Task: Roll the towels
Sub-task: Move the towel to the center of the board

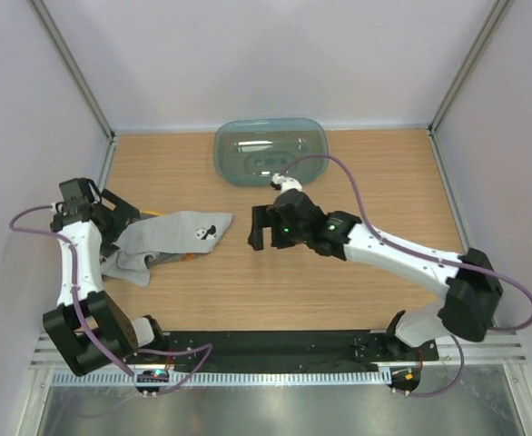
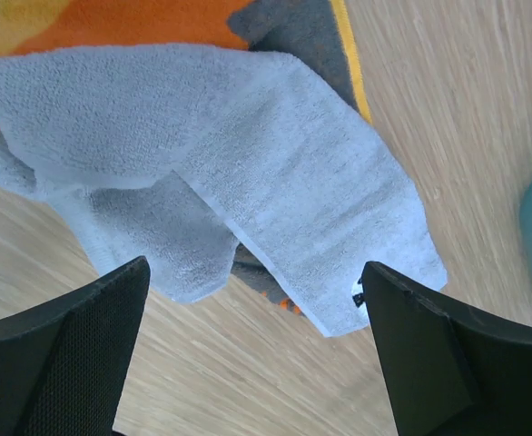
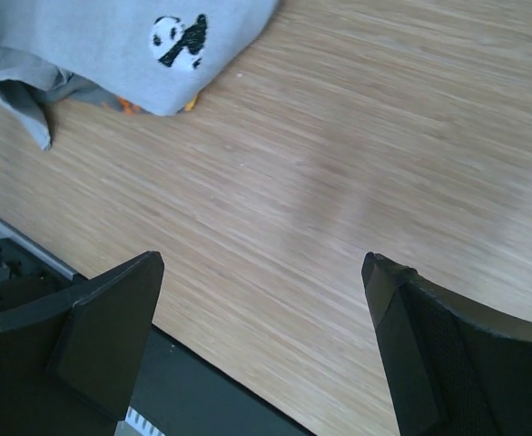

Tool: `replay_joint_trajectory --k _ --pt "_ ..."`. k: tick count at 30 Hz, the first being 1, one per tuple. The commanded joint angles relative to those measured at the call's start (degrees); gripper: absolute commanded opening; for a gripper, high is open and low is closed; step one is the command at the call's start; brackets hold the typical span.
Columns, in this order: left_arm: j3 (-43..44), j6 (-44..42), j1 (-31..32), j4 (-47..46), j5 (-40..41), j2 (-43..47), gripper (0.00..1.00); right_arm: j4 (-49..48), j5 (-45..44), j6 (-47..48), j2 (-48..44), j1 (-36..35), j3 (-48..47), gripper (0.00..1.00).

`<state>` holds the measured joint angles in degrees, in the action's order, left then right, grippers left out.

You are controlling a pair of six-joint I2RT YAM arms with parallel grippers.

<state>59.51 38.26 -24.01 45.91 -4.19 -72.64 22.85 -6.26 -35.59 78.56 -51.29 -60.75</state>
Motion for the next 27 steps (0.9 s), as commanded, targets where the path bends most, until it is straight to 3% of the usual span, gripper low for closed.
replay_joint_trajectory --k 1,4,8,11,18,25,27 --pt "-3.14 -0.73 0.72 -2.84 -3.02 6.97 1.0 -1.58 -1.56 2.9 9.19 -3.11 -10.4 1.0" --pt "-9.11 -0.82 2.56 -7.4 -2.15 13.56 1.0 -1.32 0.27 3.42 17.03 -3.73 -19.71 0.98" --pt "-8.27 -1.87 5.19 -7.24 -1.02 16.91 1.0 3.24 0.47 3.34 33.79 -3.99 -33.09 0.85" --pt "-8.09 -2.4 7.83 -6.71 -0.3 16.92 1.0 8.95 -0.94 3.08 41.98 -4.43 -41.8 0.82" --pt "-7.39 -2.31 8.63 -7.24 -2.23 14.9 1.0 7.65 2.03 1.4 49.57 -4.61 -46.74 0.72" --pt "-7.3 -2.31 8.54 -7.5 -2.76 14.54 1.0 3.87 4.14 0.35 51.07 -4.61 -46.56 0.61" --pt "-7.39 -2.31 8.63 -7.68 -2.85 14.46 0.99 3.34 4.59 0.52 51.77 -4.61 -47.17 0.5"
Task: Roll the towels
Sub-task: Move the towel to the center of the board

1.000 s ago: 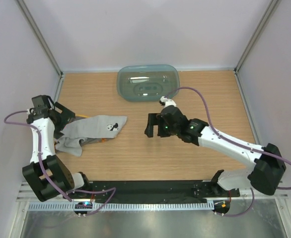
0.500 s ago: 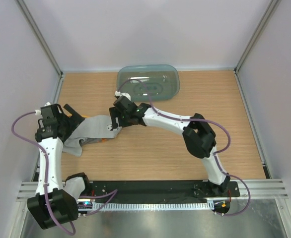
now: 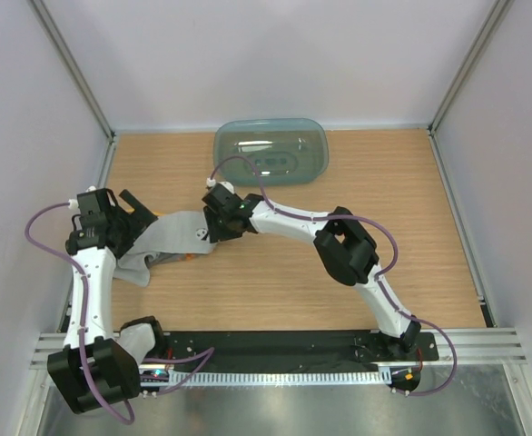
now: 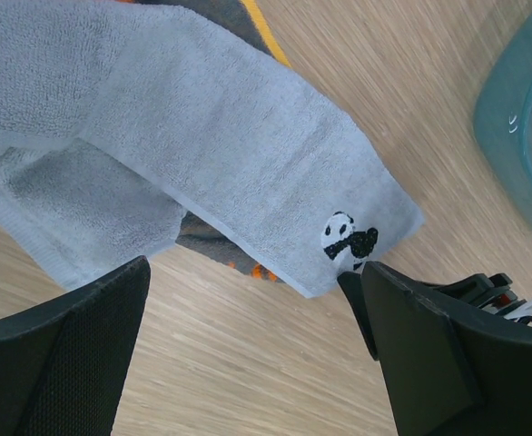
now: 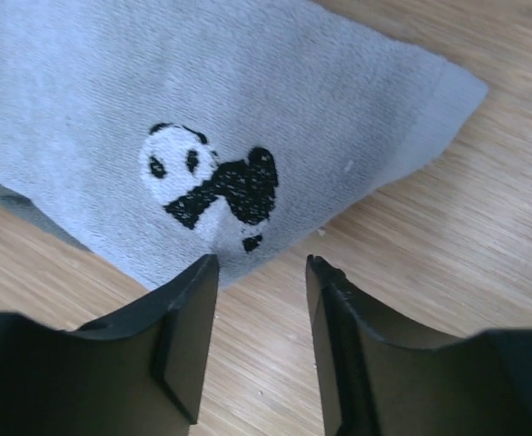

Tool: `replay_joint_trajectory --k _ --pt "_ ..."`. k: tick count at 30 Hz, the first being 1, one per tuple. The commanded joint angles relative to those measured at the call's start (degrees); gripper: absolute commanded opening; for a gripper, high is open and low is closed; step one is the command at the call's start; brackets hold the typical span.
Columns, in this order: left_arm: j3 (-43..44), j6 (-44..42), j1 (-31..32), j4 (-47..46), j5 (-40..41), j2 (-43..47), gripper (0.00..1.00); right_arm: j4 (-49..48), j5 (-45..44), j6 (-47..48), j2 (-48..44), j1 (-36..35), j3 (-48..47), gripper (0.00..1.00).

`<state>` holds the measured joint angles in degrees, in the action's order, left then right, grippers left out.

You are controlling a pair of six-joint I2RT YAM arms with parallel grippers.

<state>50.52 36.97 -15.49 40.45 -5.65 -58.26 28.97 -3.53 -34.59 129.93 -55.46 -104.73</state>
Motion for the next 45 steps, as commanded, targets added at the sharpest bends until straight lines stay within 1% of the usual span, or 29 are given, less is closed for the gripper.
replay_joint_trajectory --k 1,2,5,7,8,9,11,14,15,19,21,23,24,26,27,29,30,32,33,36,41,42,44,45 --pt "1.6 -1.02 0.1 -2.47 -1.56 0.08 0.99 -2.78 2.03 -0.39 0.59 -0.35 -3.72 0.48" --pt "1.6 -1.11 0.1 -2.3 -1.56 -0.01 0.98 -3.04 2.3 -0.22 0.85 -0.35 -3.99 0.44" --pt "1.6 -1.11 0.1 -2.39 -1.56 -0.01 0.98 -2.96 2.65 0.22 1.73 -0.35 -5.39 0.4" --pt "1.51 -1.2 0.1 -2.3 -1.56 0.08 0.98 -2.52 2.74 0.22 2.08 -0.44 -5.92 0.39" --pt "1.6 -1.29 0.1 -2.39 -1.47 0.08 0.98 -1.47 2.83 0.14 2.43 -0.44 -6.36 0.41" --pt "1.51 -1.29 0.1 -2.3 -1.38 0.16 0.98 -0.94 2.65 0.14 2.26 -0.35 -6.54 0.46" --pt "1.42 -1.46 0.1 -2.3 -1.38 0.51 0.98 -0.5 1.34 -0.13 1.56 -0.44 -5.41 0.48" --pt "1.25 -1.46 0.1 -2.3 -1.38 0.87 0.98 -0.41 0.54 0.48 -0.37 -0.44 -2.94 0.55" --pt "1.25 -1.46 0.1 -2.21 -1.38 0.87 0.98 -0.06 0.45 0.92 -0.64 -0.35 -2.68 0.59" --pt "1.25 -1.46 0.46 -2.3 -1.56 0.6 0.97 1.09 -0.16 1.19 -0.29 -0.35 -2.41 0.59" --pt "1.33 -1.64 0.54 -2.3 -1.56 0.52 0.97 0.04 0.19 0.84 -0.29 -0.44 -1.63 0.59" --pt "1.33 -1.64 0.63 -2.3 -1.29 0.52 0.97 -0.93 0.28 0.4 0.32 -0.35 -1.71 0.54" --pt "1.25 -1.64 0.63 -2.3 -1.29 0.52 0.97 -1.37 0.54 0.4 0.59 -0.26 -1.8 0.45" --pt "1.25 -1.73 0.72 -2.3 -1.12 0.52 0.97 -1.37 0.63 0.4 1.2 -0.26 -2.15 0.37" --pt "1.33 -1.73 0.72 -2.3 -1.12 0.52 0.97 -1.46 0.63 0.4 1.29 -0.26 -2.23 0.28" --pt "1.25 -1.73 0.81 -2.3 -1.03 0.34 0.97 -1.2 0.63 0.66 0.85 -0.26 -2.32 0.21" --pt "1.25 -1.73 0.81 -2.3 -0.94 0.25 0.97 -0.94 0.46 1.1 0.42 -0.09 -2.32 0.15" --pt "1.33 -1.81 0.81 -2.3 -0.86 0.16 0.97 -0.06 -0.07 1.54 -1.16 -0.08 -2.59 0.08" --pt "1.25 -1.73 0.81 -2.39 -0.94 0.16 0.97 0.21 -0.33 2.15 -1.86 0.0 -2.67 0.01" --pt "1.33 -1.9 0.89 -2.21 -0.59 0.34 0.97 1.0 -1.04 3.12 -5.29 0.53 -3.02 0.01" --pt "1.51 -2.25 0.9 -2.3 0.11 0.6 0.96 8.81 -4.2 6.98 -12.23 2.2 -6.72 0.01" --pt "1.51 -2.25 1.16 -2.21 0.46 0.69 0.96 11.34 -4.81 7.69 -16.25 2.46 -6.37 0.01" --pt "1.51 -2.69 1.42 -2.3 0.81 0.87 0.96 14.61 -6.65 9.35 -21.01 3.16 -3.84 0.01" --pt "1.68 -2.78 1.6 -2.13 0.99 0.87 0.95 18.71 -9.01 9.89 -25.73 3.43 -2.77 0.01"
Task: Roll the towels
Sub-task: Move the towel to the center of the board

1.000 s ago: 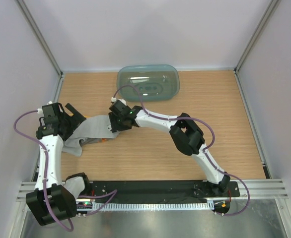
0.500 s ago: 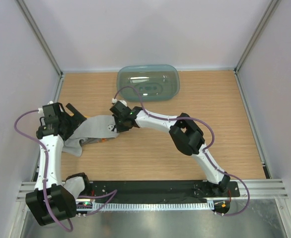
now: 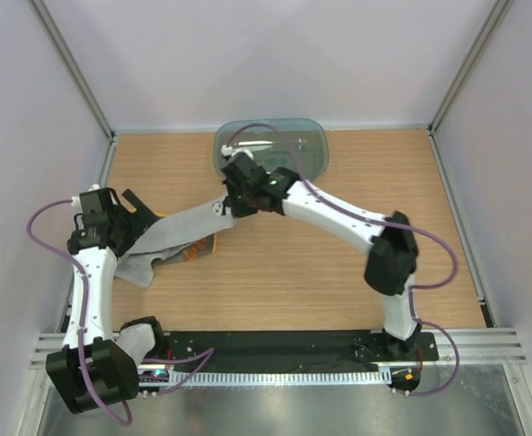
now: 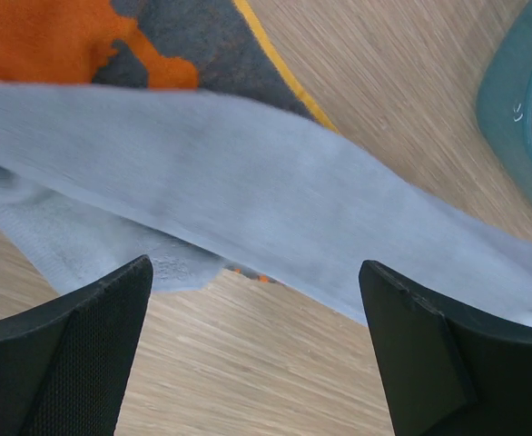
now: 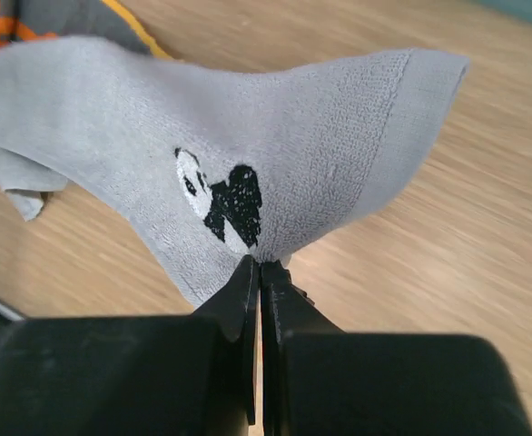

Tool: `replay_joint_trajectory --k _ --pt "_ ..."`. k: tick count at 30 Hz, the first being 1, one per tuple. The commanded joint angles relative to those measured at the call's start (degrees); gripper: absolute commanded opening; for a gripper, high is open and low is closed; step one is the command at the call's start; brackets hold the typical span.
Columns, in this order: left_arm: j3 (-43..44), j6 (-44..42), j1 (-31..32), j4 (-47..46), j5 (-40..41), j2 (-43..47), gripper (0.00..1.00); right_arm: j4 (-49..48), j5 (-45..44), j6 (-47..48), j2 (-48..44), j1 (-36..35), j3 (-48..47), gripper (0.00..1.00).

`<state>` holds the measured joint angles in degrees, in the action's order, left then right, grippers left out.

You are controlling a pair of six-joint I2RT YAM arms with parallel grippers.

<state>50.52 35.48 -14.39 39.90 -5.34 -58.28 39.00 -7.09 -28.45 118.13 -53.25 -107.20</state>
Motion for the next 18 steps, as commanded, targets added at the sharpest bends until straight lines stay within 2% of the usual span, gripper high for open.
replay_joint_trajectory --k 1,2,3,4,5,6,7,9,14,18 --pt "1.68 -1.38 0.51 -1.49 1.12 0.89 0.95 10.9 -7.82 4.18 -17.02 1.48 2.93 0.01" --pt "1.77 -1.3 0.85 -1.49 1.13 1.15 0.95 15.62 -16.2 4.1 -26.27 3.05 10.79 0.03" --pt "1.69 -1.3 0.86 -1.49 1.13 1.15 0.95 17.06 -18.2 4.1 -29.33 3.07 10.87 0.03" --pt "1.68 -1.21 1.47 -1.49 1.04 1.15 0.95 18.29 -19.87 3.41 -31.97 4.29 13.74 0.11" --pt "1.68 -1.03 1.82 -1.67 1.04 1.15 0.95 20.65 -20.85 1.14 -34.95 8.39 19.34 0.62" --pt "1.68 -1.03 2.78 -1.84 1.04 0.8 0.95 21.46 -20.77 0.07 -38.98 10.87 21.92 0.98" --pt "1.68 -1.03 3.49 -1.93 1.3 0.63 0.95 21.64 -20.42 -0.46 -41.11 13.07 27.16 1.0" --pt "1.86 -0.77 4.81 -1.67 1.91 0.27 0.95 20.76 -19.45 -1.43 -44.11 17.65 31.42 1.0" --pt "2.39 0.2 11.47 0.61 6.73 0.1 0.93 16.82 -15.24 -3.1 -47.55 18.1 38.9 1.0" --pt "0.55 1.95 16.04 1.85 7.1 1.06 0.92 12.95 -10.4 -4.16 -47.11 18.1 41.62 1.0"
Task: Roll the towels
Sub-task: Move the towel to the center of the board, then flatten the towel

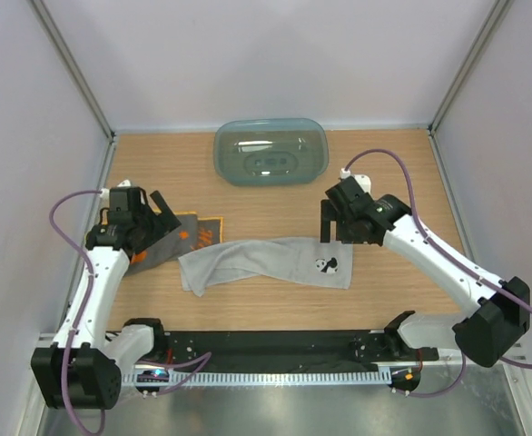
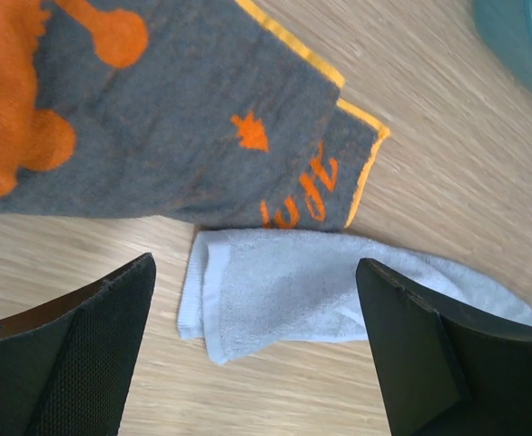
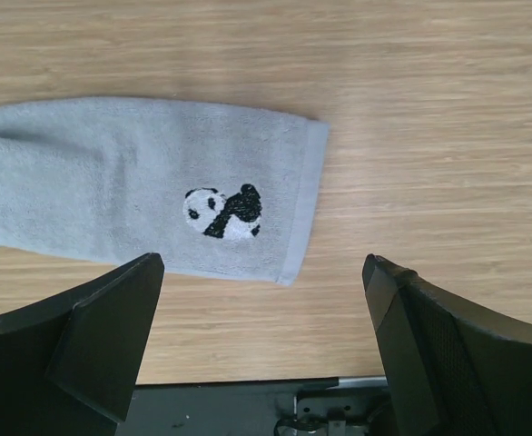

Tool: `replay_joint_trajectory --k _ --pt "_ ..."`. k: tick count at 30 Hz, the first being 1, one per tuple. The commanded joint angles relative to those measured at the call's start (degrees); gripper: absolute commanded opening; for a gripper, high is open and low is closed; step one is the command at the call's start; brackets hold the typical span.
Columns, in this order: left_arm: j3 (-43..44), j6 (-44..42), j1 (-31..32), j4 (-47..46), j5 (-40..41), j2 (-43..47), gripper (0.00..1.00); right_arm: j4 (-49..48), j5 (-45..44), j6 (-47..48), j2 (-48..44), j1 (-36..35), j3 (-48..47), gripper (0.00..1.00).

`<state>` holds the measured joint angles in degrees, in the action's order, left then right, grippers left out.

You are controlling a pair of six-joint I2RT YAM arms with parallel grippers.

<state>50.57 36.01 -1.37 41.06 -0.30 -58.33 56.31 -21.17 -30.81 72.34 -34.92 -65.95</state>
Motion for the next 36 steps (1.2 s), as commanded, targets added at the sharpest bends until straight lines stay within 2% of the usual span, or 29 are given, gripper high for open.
replay_joint_trajectory --k 1,5,12,18,23,36 --pt "-0.02 2.3 3.82 0.69 1.97 1.28 0.91 -5.07 5.24 -2.06 -1.32 -0.15 1.78 1.0" --pt "-3.71 5.82 7.16 1.66 1.7 3.04 0.85 -8.05 6.49 -4.52 -1.32 -0.15 4.69 1.0" --pt "-7.31 13.2 13.93 4.91 2.05 4.62 0.81 -11.84 9.66 -8.03 -0.18 -0.06 13.21 1.0" --pt "-15.05 22.34 23.76 6.05 3.19 9.8 0.79 -14.56 9.91 -15.51 -7.11 4.68 22.88 0.99" --pt "-18.92 28.49 31.85 7.1 7.75 11.83 0.69 -14.48 11.32 -16.04 -9.49 5.65 24.82 0.99" --pt "-24.81 29.91 33.36 -1.85 13.39 5.51 0.63 -14.21 11.24 -13.93 -7.91 6.18 24.38 1.0"
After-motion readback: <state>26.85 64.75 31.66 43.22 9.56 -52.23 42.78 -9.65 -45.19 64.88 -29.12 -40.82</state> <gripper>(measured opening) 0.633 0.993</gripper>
